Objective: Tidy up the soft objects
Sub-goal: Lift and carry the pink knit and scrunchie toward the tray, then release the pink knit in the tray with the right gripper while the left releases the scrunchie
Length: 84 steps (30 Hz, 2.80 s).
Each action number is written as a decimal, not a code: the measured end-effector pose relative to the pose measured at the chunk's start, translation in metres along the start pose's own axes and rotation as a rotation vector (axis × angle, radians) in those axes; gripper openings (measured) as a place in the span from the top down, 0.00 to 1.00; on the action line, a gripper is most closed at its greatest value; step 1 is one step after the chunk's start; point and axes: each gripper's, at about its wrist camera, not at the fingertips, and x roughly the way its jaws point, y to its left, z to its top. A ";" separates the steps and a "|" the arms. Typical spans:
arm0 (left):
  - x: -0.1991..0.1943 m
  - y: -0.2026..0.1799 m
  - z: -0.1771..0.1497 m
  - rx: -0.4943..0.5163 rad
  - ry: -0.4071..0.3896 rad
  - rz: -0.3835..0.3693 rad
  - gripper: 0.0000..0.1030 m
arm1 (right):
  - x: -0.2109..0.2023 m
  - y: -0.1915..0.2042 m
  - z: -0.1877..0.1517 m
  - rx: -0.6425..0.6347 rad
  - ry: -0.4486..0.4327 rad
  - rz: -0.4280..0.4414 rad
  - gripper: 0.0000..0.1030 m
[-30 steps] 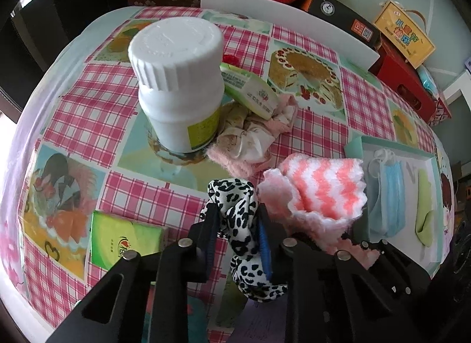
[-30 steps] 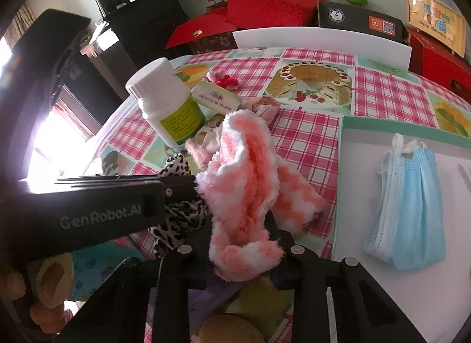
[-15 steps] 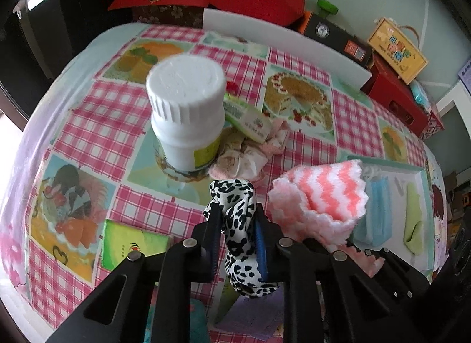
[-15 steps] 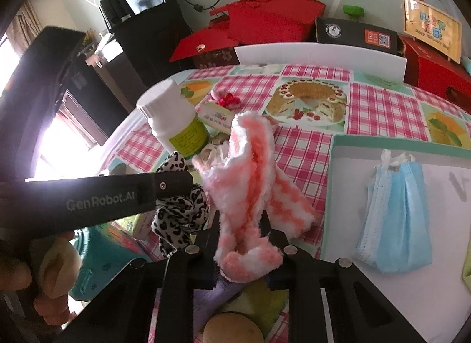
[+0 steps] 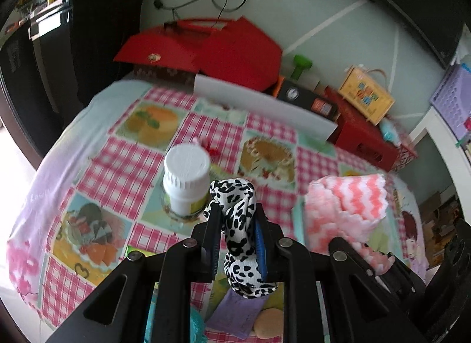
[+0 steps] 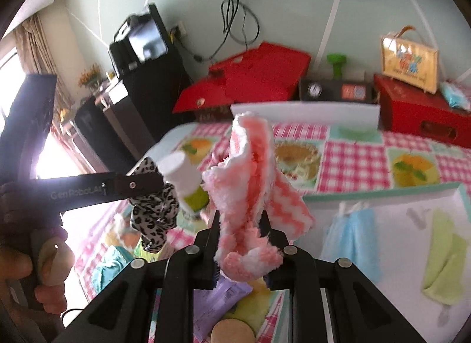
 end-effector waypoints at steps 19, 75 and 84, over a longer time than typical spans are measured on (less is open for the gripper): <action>-0.020 -0.053 -0.004 0.092 -0.052 -0.073 0.80 | -0.107 -0.074 0.008 0.097 -0.182 -0.310 0.78; 0.090 -0.192 -0.090 0.413 0.315 -0.084 0.52 | -0.092 -0.191 -0.052 0.302 0.135 -0.519 0.48; 0.066 -0.187 -0.073 0.391 0.240 -0.123 0.37 | -0.105 -0.184 -0.043 0.286 0.088 -0.544 0.26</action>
